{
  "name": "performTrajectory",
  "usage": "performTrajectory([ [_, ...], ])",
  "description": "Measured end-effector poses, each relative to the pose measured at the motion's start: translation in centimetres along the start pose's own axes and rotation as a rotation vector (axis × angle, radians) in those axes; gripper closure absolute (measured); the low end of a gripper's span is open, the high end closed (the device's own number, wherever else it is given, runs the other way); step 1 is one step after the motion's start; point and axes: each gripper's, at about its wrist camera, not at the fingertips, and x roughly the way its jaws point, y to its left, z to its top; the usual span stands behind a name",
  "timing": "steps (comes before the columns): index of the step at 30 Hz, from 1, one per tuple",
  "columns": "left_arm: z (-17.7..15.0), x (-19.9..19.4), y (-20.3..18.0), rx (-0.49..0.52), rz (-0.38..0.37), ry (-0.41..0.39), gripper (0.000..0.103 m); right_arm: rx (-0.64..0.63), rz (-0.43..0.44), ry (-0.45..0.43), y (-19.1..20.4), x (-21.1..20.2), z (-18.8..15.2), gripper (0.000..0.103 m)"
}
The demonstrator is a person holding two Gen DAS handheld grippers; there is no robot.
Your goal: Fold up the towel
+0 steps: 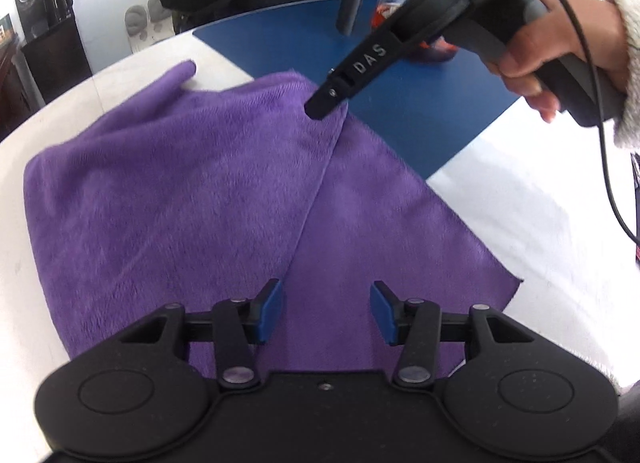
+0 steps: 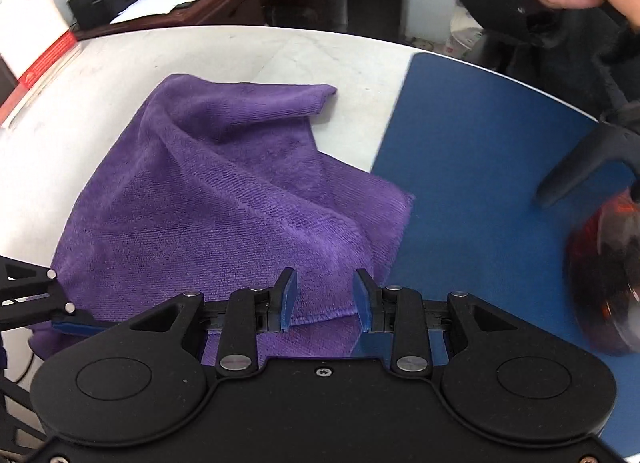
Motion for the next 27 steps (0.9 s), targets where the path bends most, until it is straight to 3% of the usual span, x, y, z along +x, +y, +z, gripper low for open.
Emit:
performTrajectory([
  [6, -0.4, 0.1, 0.1, -0.013, 0.006, 0.012, 0.057, -0.008, -0.012, -0.018, -0.5, 0.3, 0.6, 0.073],
  [7, -0.5, 0.2, 0.1, -0.014, 0.008, 0.015, 0.057, -0.006, -0.007, -0.02, -0.7, 0.4, 0.7, 0.069],
  [8, -0.5, 0.3, 0.2, -0.015, 0.009, 0.019, 0.057, 0.0, 0.001, -0.02, -0.9, 0.5, 0.9, 0.065],
  [18, -0.5, 0.3, 0.0, -0.016, 0.015, 0.019, 0.057, 0.042, 0.131, 0.052, -2.6, 2.0, 0.8, 0.065],
  [21, -0.5, 0.4, 0.0, -0.016, 0.016, 0.019, 0.057, 0.053, 0.164, 0.061, -3.0, 1.8, 0.6, 0.074],
  [24, -0.4, 0.4, 0.1, -0.018, 0.016, 0.019, 0.057, 0.05, 0.183, 0.078, -3.2, 1.9, 0.3, 0.097],
  [27, -0.5, 0.4, 0.1, -0.021, 0.018, 0.019, 0.057, 0.049, 0.202, 0.087, -3.3, 1.8, 0.3, 0.1],
])
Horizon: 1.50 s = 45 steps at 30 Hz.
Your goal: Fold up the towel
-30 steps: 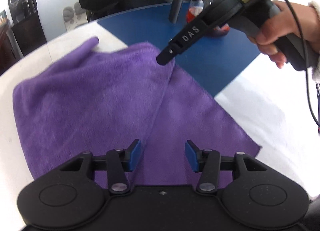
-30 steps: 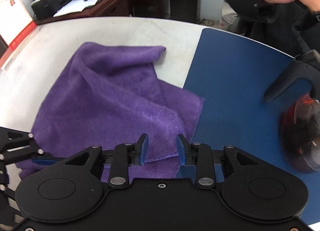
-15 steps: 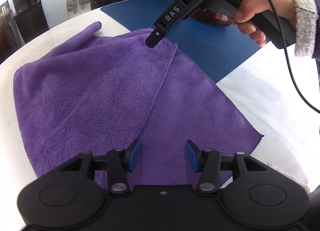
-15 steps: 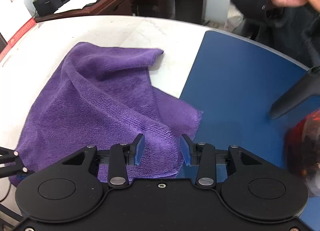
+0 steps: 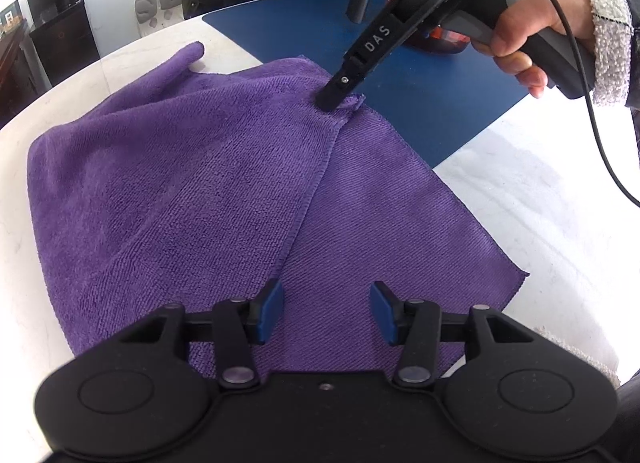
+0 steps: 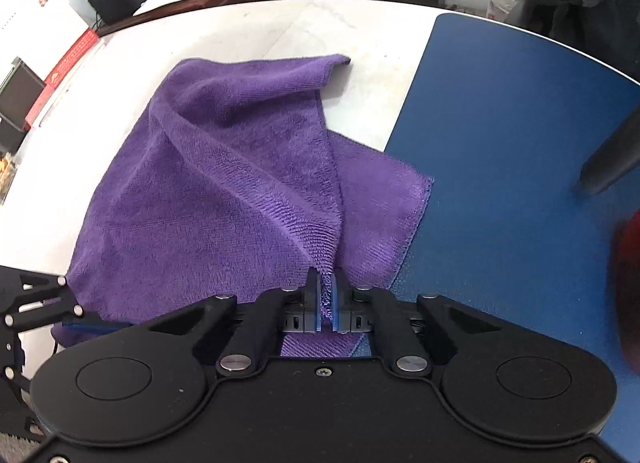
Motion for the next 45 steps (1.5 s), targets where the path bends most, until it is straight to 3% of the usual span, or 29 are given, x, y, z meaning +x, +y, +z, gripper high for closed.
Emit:
performTrajectory([
  [4, -0.1, -0.2, 0.1, -0.011, 0.004, -0.01, 0.057, 0.063, 0.069, -0.017, -0.7, -0.5, 0.1, 0.1],
  [8, -0.2, -0.8, 0.2, -0.025, 0.008, -0.031, 0.057, 0.22, 0.228, -0.059, -2.3, -1.6, 0.0, 0.1],
  [14, -1.1, -1.9, -0.1, -0.044, -0.009, -0.057, 0.057, 0.357, 0.398, -0.11, -2.6, -3.7, -0.2, 0.1],
  [21, -2.8, -2.9, -1.4, -0.038, -0.065, -0.042, 0.057, 0.418, 0.533, -0.202, -1.2, -6.4, 0.4, 0.1],
  [25, -3.5, -2.8, -1.5, -0.047, -0.055, -0.018, 0.057, 0.428, 0.597, -0.253, 0.4, -8.8, -0.2, 0.1],
  [30, -4.3, -2.6, -1.4, -0.057, -0.037, -0.006, 0.057, 0.455, 0.629, -0.282, 2.1, -11.1, -2.9, 0.1],
  [36, -5.6, -2.8, -0.9, -0.08, -0.027, -0.012, 0.057, 0.547, 0.603, -0.256, 2.9, -11.0, -8.4, 0.1],
  [42, -6.0, -3.0, -0.8, -0.073, -0.015, -0.009, 0.057, 0.641, 0.55, -0.227, 2.7, -9.1, -13.3, 0.1],
  [45, -6.0, -3.0, -1.1, -0.066, -0.007, -0.003, 0.057, 0.635, 0.478, -0.192, 3.0, -7.7, -14.8, 0.1],
])
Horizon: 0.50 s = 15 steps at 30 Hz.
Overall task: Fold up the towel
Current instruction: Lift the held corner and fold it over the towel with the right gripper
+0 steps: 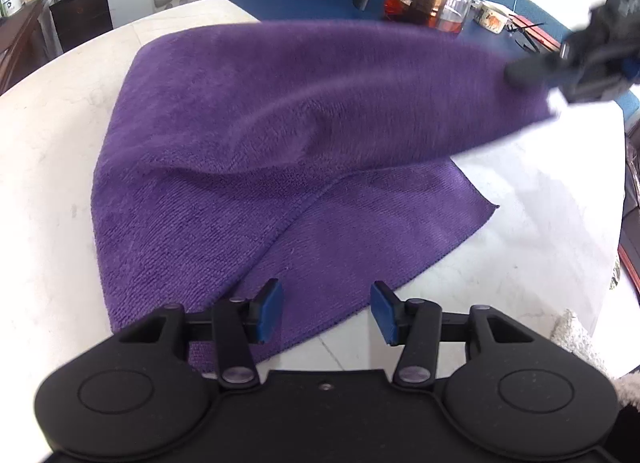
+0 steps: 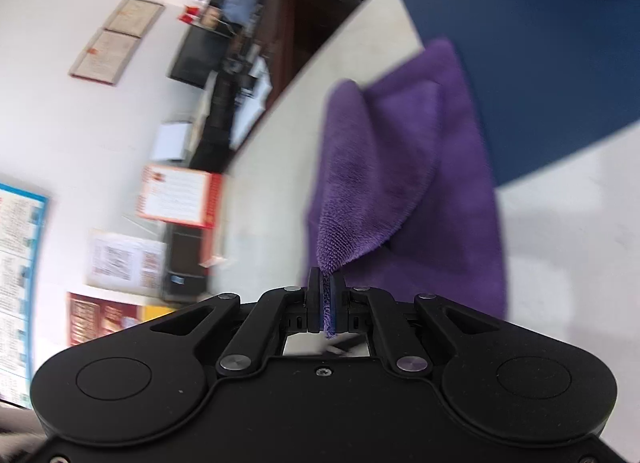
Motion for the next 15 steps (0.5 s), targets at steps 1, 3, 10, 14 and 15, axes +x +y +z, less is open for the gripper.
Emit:
performTrajectory([
  [1, 0.0, 0.0, -0.1, 0.002, 0.003, 0.001, 0.057, -0.007, -0.023, 0.004, -0.4, 0.2, -0.3, 0.1],
  [3, -0.1, 0.1, -0.3, 0.0, 0.006, 0.005, 0.056, -0.029, -0.07, 0.008, -1.3, 0.5, -0.9, 0.1],
  [10, -0.3, -1.8, -0.1, -0.011, 0.021, 0.02, 0.056, -0.136, -0.231, 0.022, -2.4, 1.9, -2.1, 0.1],
  [14, 0.0, -3.7, 1.0, -0.028, 0.059, 0.001, 0.056, -0.164, -0.266, 0.035, -3.1, 1.8, -2.7, 0.1],
  [15, 0.1, -3.9, 1.3, -0.033, 0.071, -0.004, 0.056, -0.17, -0.269, 0.037, -3.2, 1.7, -2.8, 0.1],
])
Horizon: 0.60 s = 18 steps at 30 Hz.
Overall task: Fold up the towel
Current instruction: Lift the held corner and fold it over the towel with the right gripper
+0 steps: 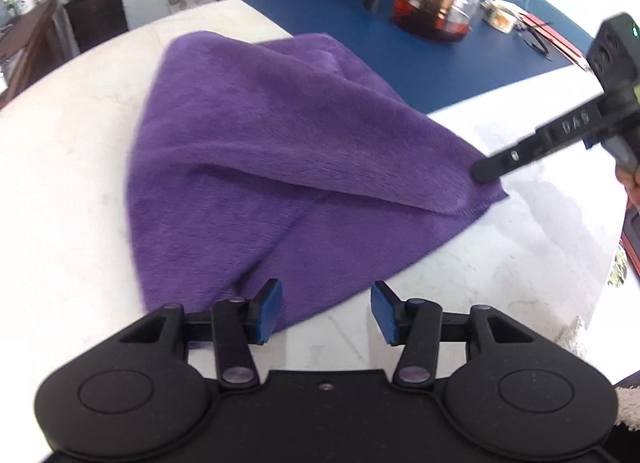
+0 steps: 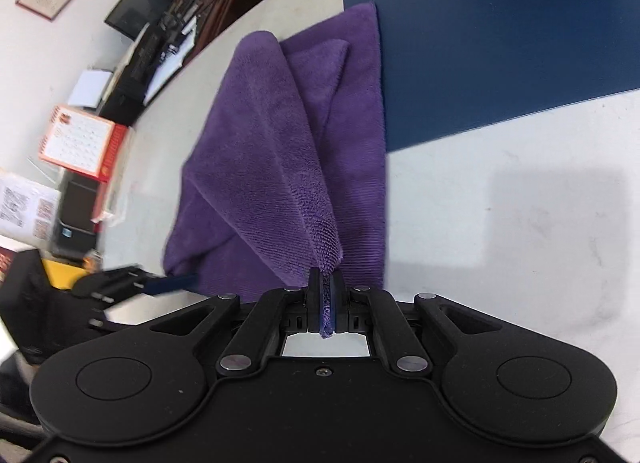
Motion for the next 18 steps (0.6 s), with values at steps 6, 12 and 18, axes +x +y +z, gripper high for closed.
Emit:
performTrajectory([
  [6, 0.2, -0.3, 1.6, -0.016, 0.046, 0.013, 0.056, 0.002, -0.014, -0.002, -0.4, -0.2, -0.5, 0.1],
  [12, 0.0, -0.3, 2.4, -0.013, 0.045, 0.03, 0.056, -0.033, -0.061, 0.005, 0.0, 0.3, -0.7, 0.1],
  [18, 0.1, -0.3, 2.0, -0.026, -0.059, 0.027, 0.056, -0.048, -0.078, 0.022, 0.2, 0.9, -0.7, 0.1],
])
